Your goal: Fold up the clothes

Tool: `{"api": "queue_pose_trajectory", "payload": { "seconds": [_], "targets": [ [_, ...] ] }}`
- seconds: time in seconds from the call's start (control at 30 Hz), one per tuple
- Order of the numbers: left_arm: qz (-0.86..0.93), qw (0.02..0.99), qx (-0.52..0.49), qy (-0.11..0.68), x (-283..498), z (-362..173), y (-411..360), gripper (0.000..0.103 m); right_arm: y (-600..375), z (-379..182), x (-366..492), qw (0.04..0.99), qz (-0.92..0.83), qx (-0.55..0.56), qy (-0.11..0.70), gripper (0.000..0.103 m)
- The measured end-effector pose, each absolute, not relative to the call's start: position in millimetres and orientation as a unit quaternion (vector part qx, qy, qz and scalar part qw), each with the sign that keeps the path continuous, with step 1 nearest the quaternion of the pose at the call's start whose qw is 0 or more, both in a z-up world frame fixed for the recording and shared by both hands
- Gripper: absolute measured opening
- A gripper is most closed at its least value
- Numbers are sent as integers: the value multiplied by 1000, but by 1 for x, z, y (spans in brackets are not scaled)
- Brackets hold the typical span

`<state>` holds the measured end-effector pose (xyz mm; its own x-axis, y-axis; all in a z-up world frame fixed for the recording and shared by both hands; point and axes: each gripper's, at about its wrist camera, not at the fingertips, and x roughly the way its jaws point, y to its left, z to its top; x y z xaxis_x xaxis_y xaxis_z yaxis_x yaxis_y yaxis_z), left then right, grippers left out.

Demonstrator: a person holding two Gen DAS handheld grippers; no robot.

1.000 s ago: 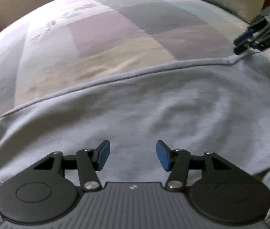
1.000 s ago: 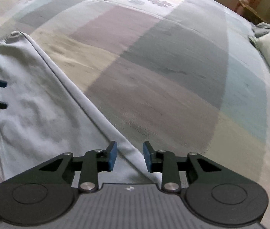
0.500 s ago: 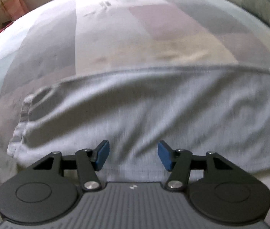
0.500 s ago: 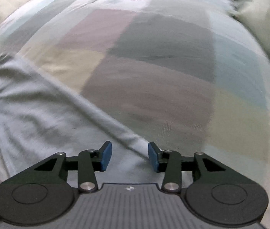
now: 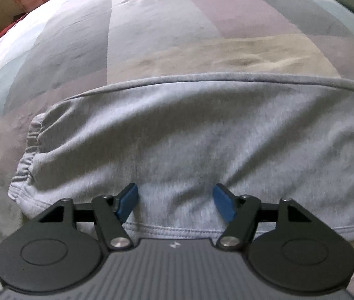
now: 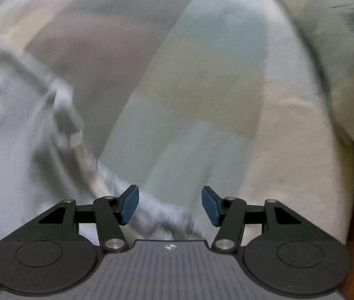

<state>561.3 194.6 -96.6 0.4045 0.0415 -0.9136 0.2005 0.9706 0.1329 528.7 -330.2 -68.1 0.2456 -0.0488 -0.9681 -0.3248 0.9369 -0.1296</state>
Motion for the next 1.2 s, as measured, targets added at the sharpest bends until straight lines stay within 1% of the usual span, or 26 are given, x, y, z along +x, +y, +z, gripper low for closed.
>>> {"api": "queue_pose_trajectory", "payload": {
  "seconds": [0.1, 0.23, 0.37, 0.4, 0.47, 0.5, 0.6, 0.67, 0.77, 0.83, 0.9, 0.93, 0.97, 1.0, 1.03, 1.07, 1.13, 1.2],
  "targets": [
    [-46, 828, 121, 546, 561, -93, 188, 64, -338, -84, 528, 763, 123, -144, 618, 61],
    [-59, 829, 143, 538, 554, -87, 171, 64, -340, -83, 531, 761, 155, -133, 616, 61],
    [-80, 828, 144, 536, 550, -86, 149, 64, -343, -92, 528, 741, 184, -124, 633, 62],
    [-85, 828, 143, 536, 549, -86, 142, 64, -343, -93, 527, 739, 182, -119, 637, 58],
    [-96, 828, 144, 533, 550, -85, 130, 64, -337, -87, 527, 734, 188, -119, 641, 29],
    [-103, 828, 145, 531, 550, -85, 124, 64, -334, -83, 526, 738, 189, -125, 636, 23],
    [-126, 822, 152, 534, 551, -84, 109, 64, -334, -71, 524, 759, 154, -136, 618, 16],
    [-136, 821, 163, 530, 551, -80, 101, 64, -349, -61, 528, 782, 107, -127, 601, 15],
    [-145, 826, 167, 519, 550, -72, 94, 64, -376, -53, 534, 811, 34, -95, 576, 17],
    [-146, 829, 155, 518, 552, -70, 92, 64, -385, -59, 538, 811, 12, -63, 582, 27],
    [-144, 830, 152, 517, 554, -70, 92, 64, -380, -60, 536, 813, -1, -71, 578, 27],
    [-144, 830, 153, 516, 554, -69, 92, 64, -375, -57, 535, 817, -5, -76, 572, 30],
    [-143, 832, 156, 513, 552, -68, 93, 64, -371, -50, 532, 825, -10, -77, 560, 31],
    [-142, 833, 158, 510, 550, -66, 93, 64, -367, -43, 525, 833, -10, -75, 548, 35],
    [-139, 835, 160, 507, 549, -66, 94, 64, -362, -36, 520, 840, -7, -71, 538, 42],
    [-136, 837, 160, 505, 549, -66, 96, 64, -355, -30, 518, 846, 3, -58, 530, 45],
    [-126, 840, 155, 505, 549, -70, 100, 64, -339, -25, 515, 848, 35, -21, 529, 53],
    [-117, 842, 142, 506, 552, -75, 104, 64, -316, -38, 517, 834, 67, 13, 547, 53]
  ]
}}
